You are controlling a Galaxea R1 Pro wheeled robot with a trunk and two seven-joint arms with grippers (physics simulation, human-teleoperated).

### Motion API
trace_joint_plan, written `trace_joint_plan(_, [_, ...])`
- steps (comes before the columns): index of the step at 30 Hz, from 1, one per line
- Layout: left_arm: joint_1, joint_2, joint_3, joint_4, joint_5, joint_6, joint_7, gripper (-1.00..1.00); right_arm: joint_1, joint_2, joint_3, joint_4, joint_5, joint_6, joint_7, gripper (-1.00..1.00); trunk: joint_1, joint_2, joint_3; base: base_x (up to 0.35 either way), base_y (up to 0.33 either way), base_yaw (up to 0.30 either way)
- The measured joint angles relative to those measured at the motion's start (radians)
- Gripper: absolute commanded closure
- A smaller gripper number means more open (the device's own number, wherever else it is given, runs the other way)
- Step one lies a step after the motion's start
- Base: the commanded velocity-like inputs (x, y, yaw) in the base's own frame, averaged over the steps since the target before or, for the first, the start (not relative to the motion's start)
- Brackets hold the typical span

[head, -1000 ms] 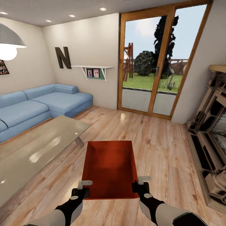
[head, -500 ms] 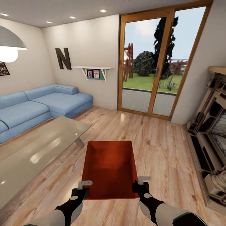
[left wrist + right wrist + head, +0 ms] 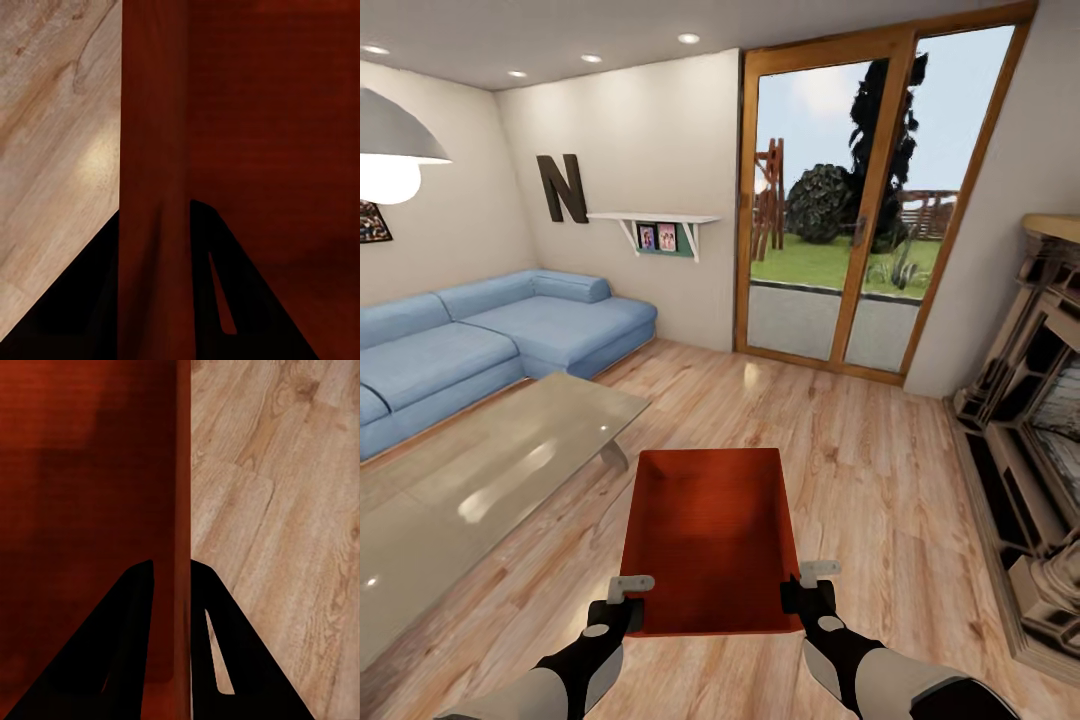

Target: Move the two storage containers from the living room to the garage. In the garage, place one container on the floor and stack the other container on top of it (either order is fine).

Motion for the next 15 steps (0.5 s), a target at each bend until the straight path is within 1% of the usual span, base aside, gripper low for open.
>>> trace_joint_plan(15, [0.0,0.0,0.0,0.0,0.0,0.0,0.0,1.0,0.0,0.0,0.001,0.0,-0.001,0.0,0.0,1.0,-0.058,0.105,0.047,0.0,0.0,0.0])
